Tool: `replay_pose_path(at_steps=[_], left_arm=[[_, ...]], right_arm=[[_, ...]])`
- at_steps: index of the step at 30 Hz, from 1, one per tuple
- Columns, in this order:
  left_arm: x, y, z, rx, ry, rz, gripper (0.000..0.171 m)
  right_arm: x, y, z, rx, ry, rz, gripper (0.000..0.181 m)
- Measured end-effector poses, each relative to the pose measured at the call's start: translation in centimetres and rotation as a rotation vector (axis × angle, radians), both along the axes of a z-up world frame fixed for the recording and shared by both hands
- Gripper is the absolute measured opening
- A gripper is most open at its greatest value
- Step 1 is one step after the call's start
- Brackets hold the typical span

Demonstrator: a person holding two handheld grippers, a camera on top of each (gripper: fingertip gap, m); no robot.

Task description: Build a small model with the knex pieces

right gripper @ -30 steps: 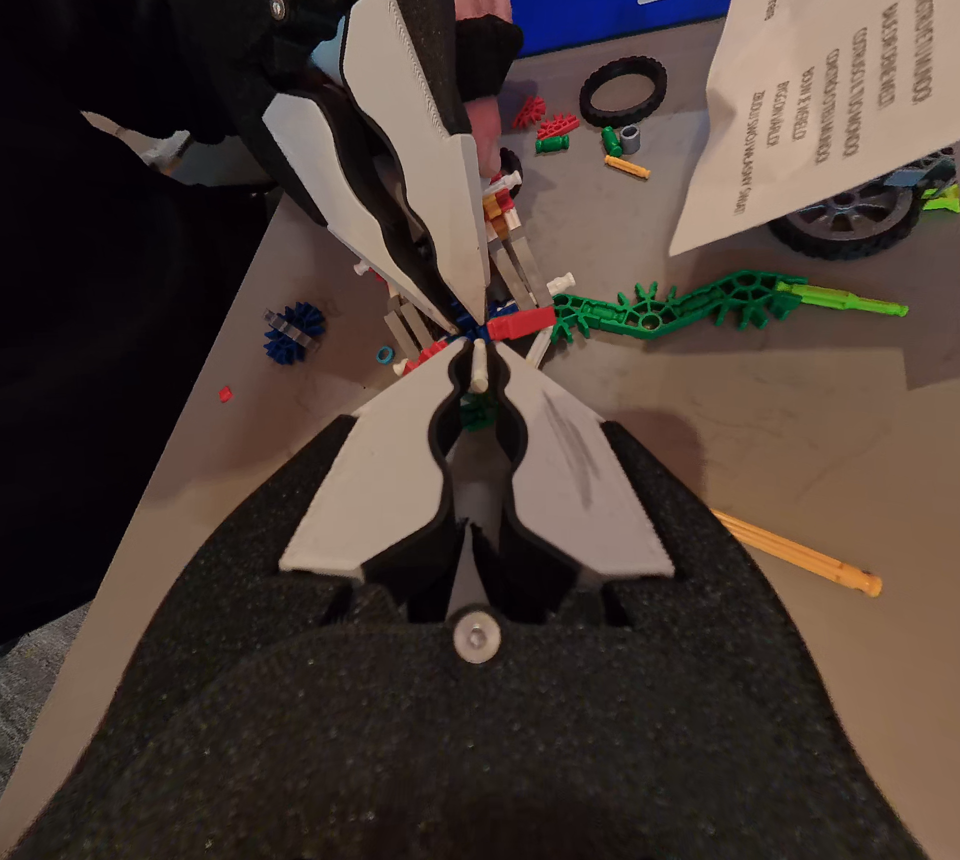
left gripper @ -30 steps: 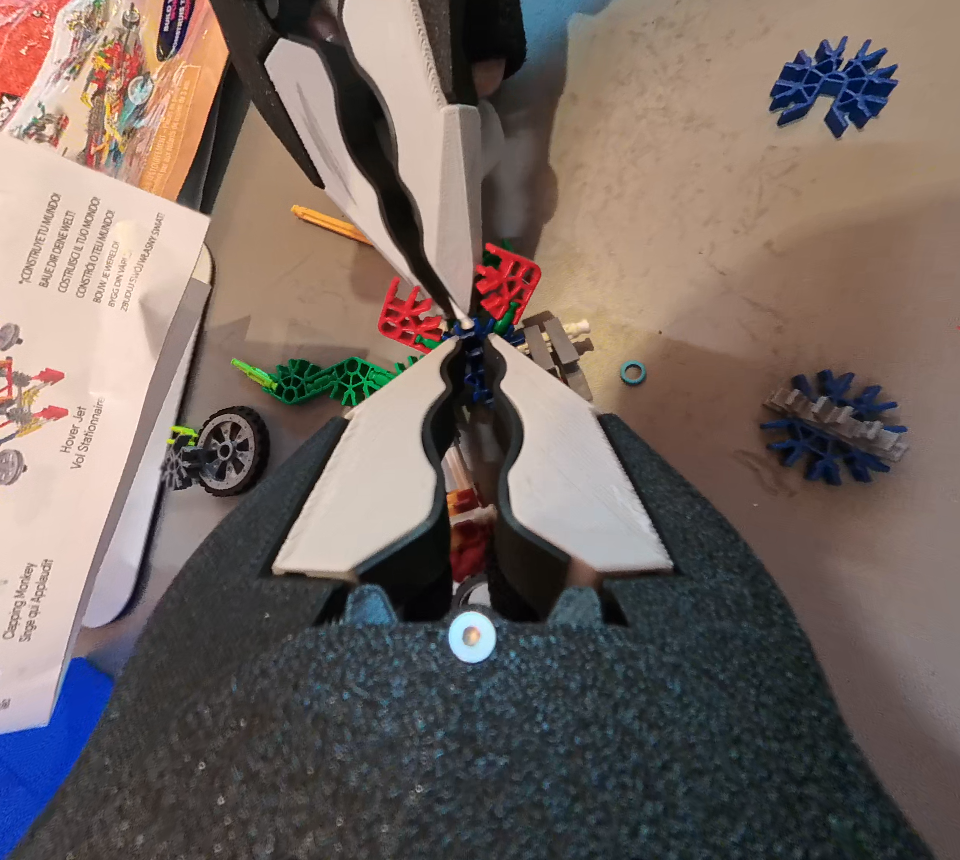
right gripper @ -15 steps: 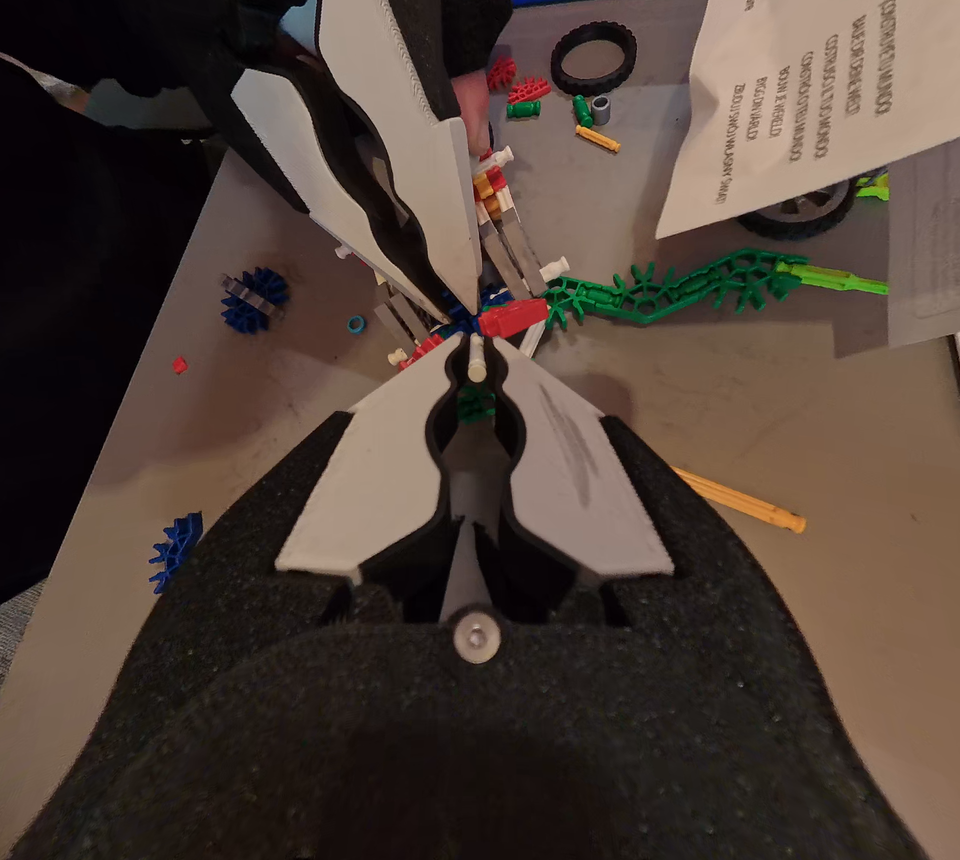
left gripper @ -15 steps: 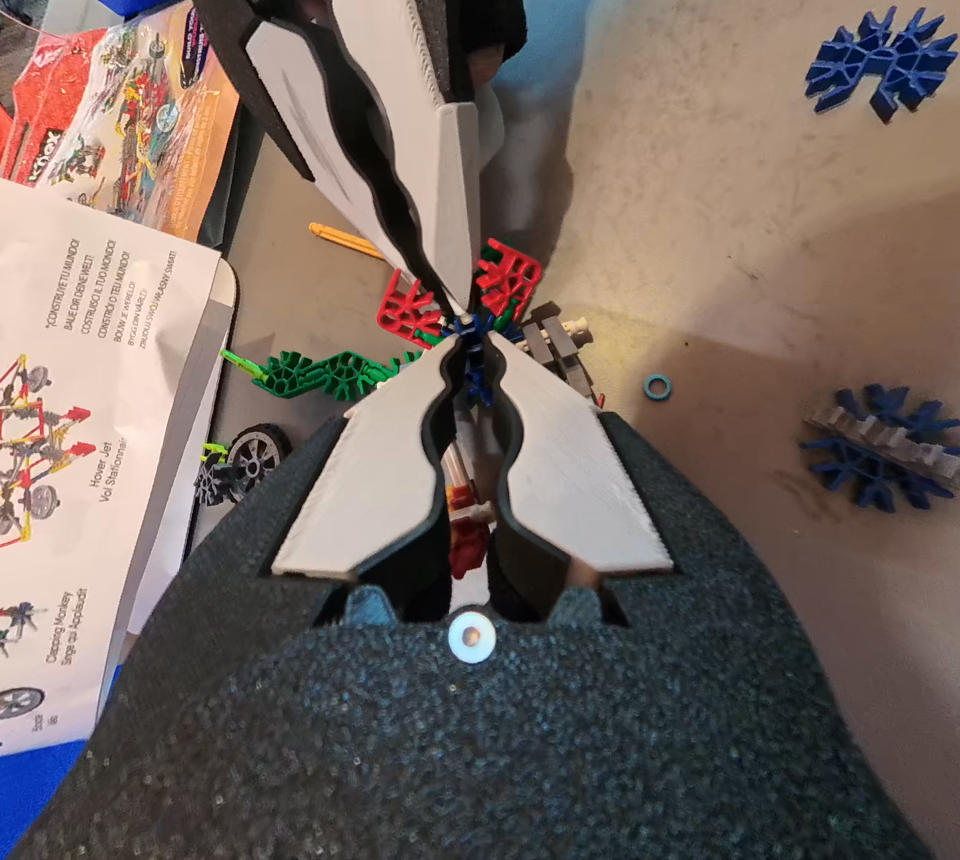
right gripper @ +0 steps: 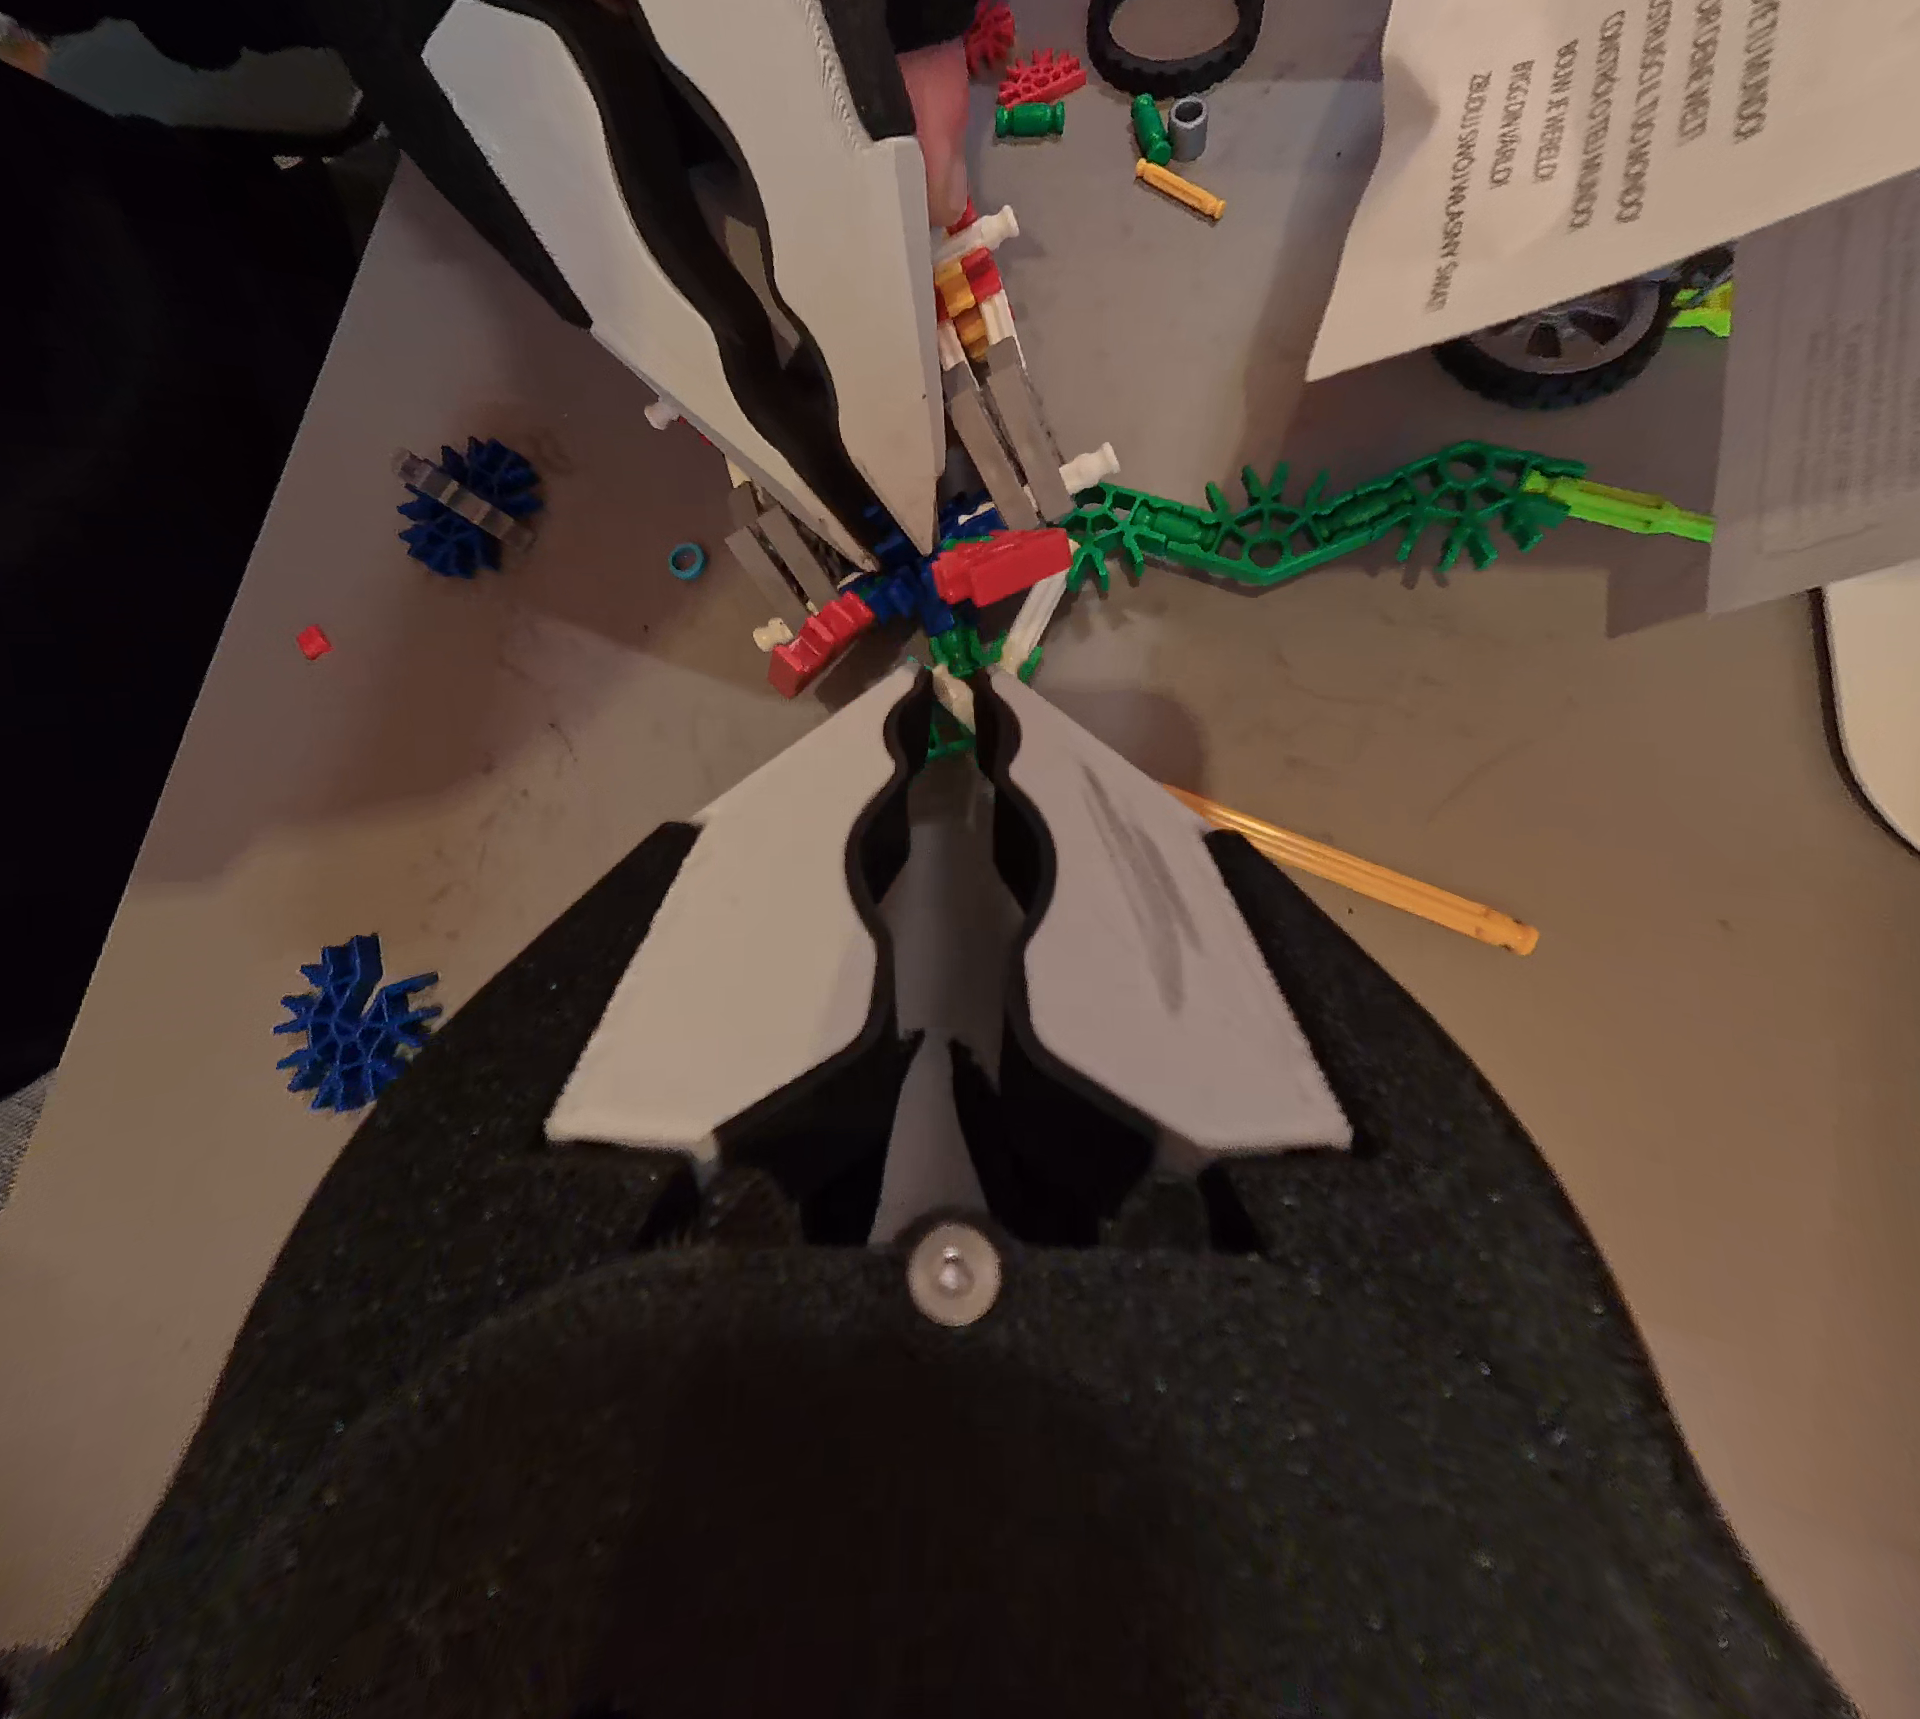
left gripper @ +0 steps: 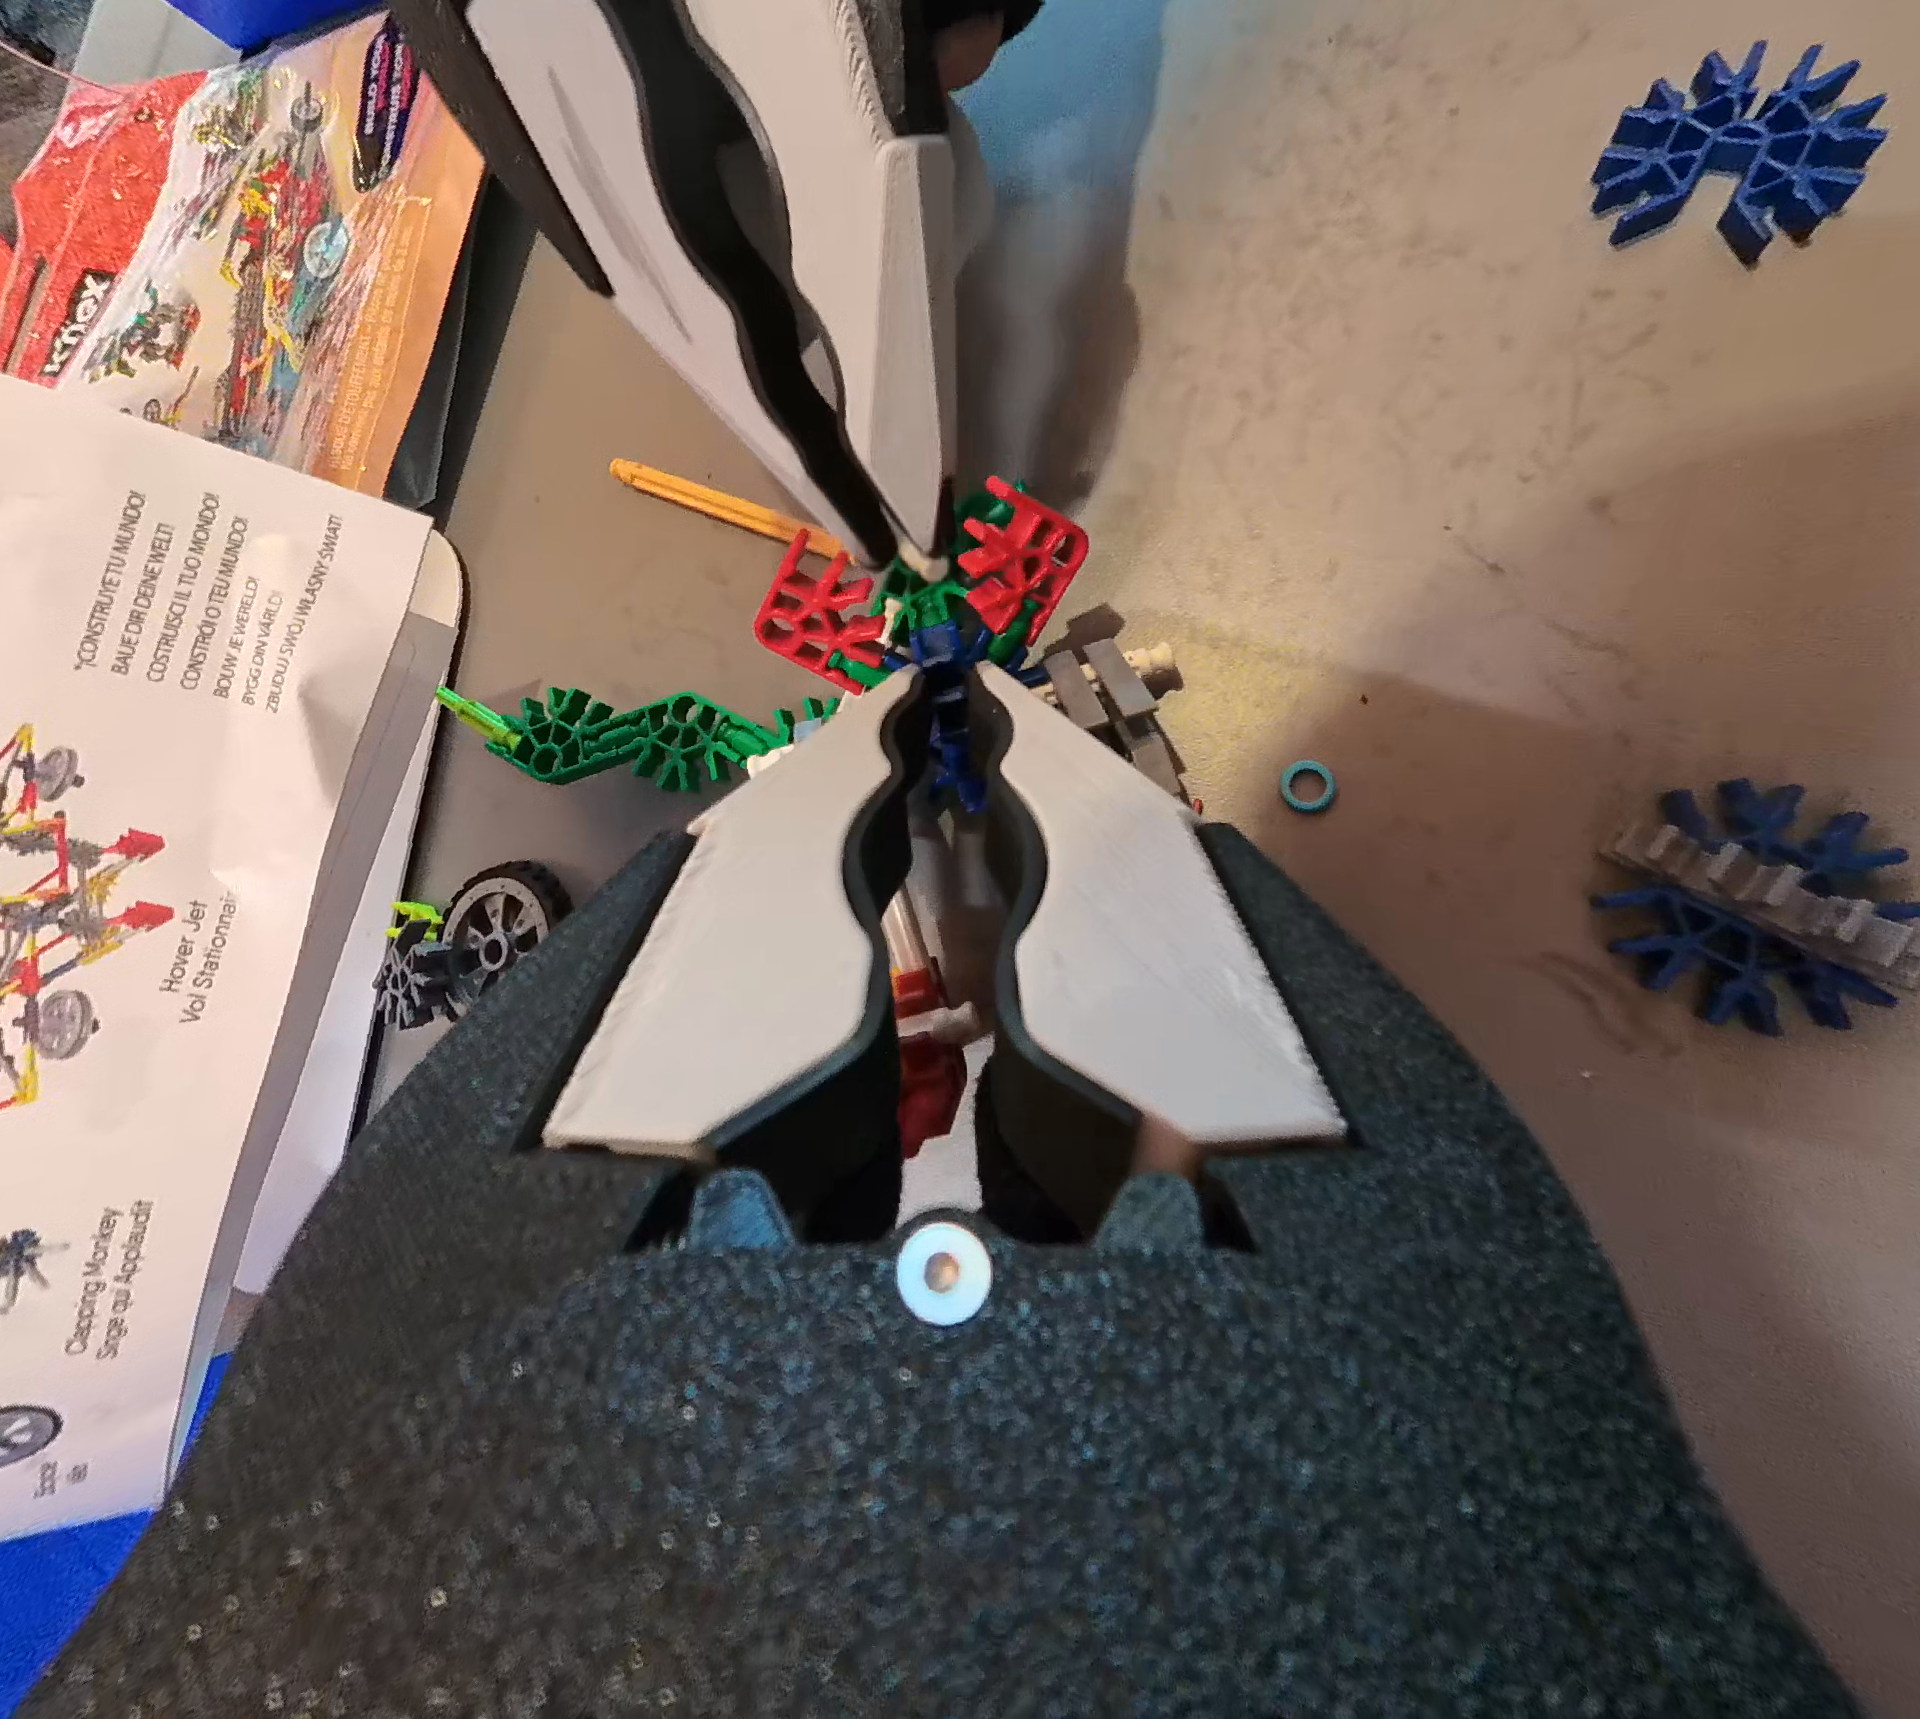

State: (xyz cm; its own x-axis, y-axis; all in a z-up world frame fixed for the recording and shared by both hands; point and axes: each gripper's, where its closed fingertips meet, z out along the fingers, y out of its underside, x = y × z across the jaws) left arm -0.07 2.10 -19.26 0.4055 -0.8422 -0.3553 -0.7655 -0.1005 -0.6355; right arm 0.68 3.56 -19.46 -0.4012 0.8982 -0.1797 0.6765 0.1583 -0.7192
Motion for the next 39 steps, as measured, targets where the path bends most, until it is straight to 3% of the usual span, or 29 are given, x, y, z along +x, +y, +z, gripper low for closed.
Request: replay_pose_path(at_steps=[14, 19, 28, 33, 39], left_arm=[[0.0, 0.0, 0.0, -0.02, -0.006, 0.0, 0.006], [0.0, 0.0, 0.0, -0.031, -0.01, 0.001, 0.006], [0.0, 0.1, 0.0, -0.038, -0.008, 0.002, 0.006], [0.1, 0.1, -0.1, -0.037, -0.005, 0.004, 0.006], [0.1, 0.1, -0.1, -0.039, -0.001, 0.005, 0.006]], right_arm=[[1.9, 2.4, 0.3, 0.038, -0.006, -0.031, 0.012], [4.2, 3.7, -1.7, 0.155, -0.147, -0.029, 0.021], [7.9, 6.4, -2.3, 0.231, -0.336, -0.135, 0.033], [7.7, 6.5, -2.5, 0.299, -0.365, -0.133, 0.012], [7.4, 6.3, -2.2, 0.317, -0.334, -0.091, 0.006]])
